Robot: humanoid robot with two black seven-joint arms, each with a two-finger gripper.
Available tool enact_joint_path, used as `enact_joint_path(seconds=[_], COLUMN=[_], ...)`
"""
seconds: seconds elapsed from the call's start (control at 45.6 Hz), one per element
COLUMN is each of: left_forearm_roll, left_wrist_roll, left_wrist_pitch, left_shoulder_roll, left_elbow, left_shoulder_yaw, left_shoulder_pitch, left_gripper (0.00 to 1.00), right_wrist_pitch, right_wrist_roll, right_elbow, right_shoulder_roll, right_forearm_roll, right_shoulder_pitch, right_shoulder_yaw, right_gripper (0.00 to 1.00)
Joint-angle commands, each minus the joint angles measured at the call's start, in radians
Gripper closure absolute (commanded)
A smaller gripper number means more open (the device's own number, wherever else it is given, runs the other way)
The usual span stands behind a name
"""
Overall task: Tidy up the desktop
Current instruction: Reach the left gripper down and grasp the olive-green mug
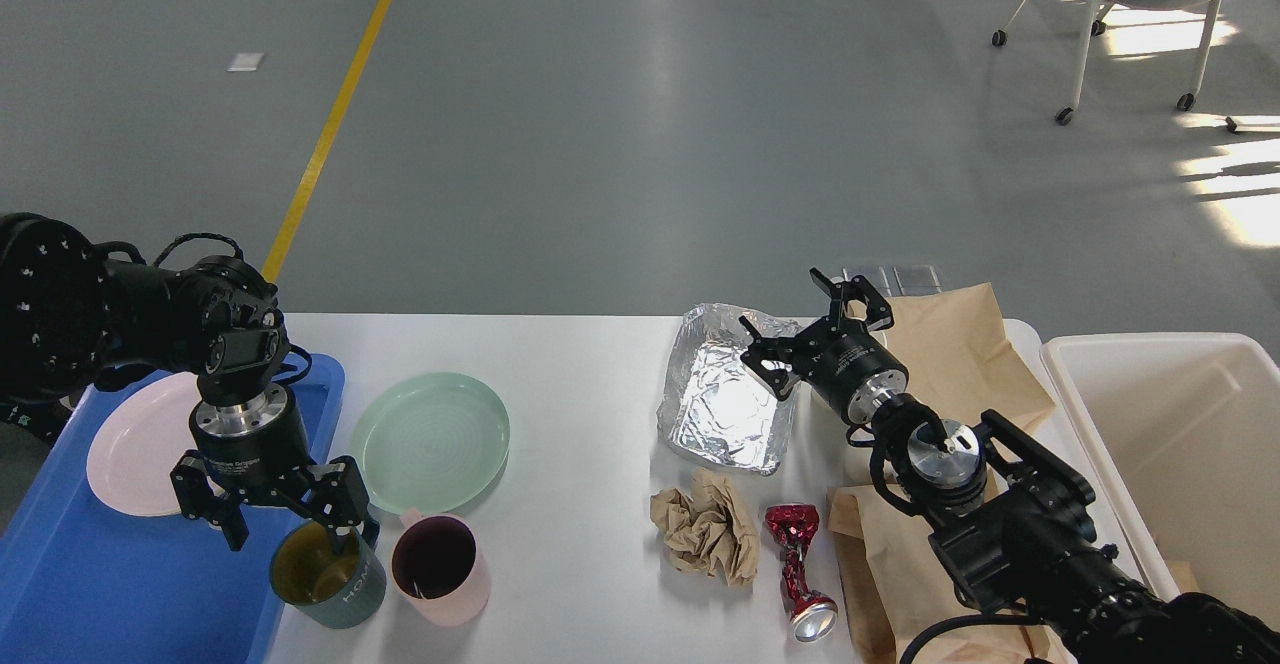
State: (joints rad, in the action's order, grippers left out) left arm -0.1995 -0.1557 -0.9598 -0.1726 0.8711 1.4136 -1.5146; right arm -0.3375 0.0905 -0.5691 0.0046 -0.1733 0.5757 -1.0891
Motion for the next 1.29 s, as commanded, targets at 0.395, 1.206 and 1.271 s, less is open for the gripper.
enact_joint_path(seconds=[0.395, 1.206, 1.271], left_forearm_roll=[-0.003, -0.001, -0.001], left_wrist_roll=[0.001, 0.001, 0.001], left_wrist_pitch=[0.000, 0.000, 0.000], left_shoulder_roll=[0.001, 0.004, 0.004], left_elbow=[-0.030, -0.126, -0.127], left_shoulder_yaw=[0.041, 0.025, 0.024], left_shoulder_pitch=[0.039, 0.097, 0.099], left_gripper=[0.07, 0.65, 0.70], right_wrist_pitch=[0.000, 0.000, 0.000], right_wrist_roll=[0.000, 0.000, 0.000], right_elbow=[0.000, 0.000, 0.000], right_shoulder_roll=[0.000, 0.000, 0.000], right_forearm_roll=[0.000, 0.000, 0.000], right_shoulder_pitch=[0.001, 0.001, 0.000], right_shoulder_yaw=[0.000, 0.000, 0.000], right_gripper=[0.00, 0.00, 0.00])
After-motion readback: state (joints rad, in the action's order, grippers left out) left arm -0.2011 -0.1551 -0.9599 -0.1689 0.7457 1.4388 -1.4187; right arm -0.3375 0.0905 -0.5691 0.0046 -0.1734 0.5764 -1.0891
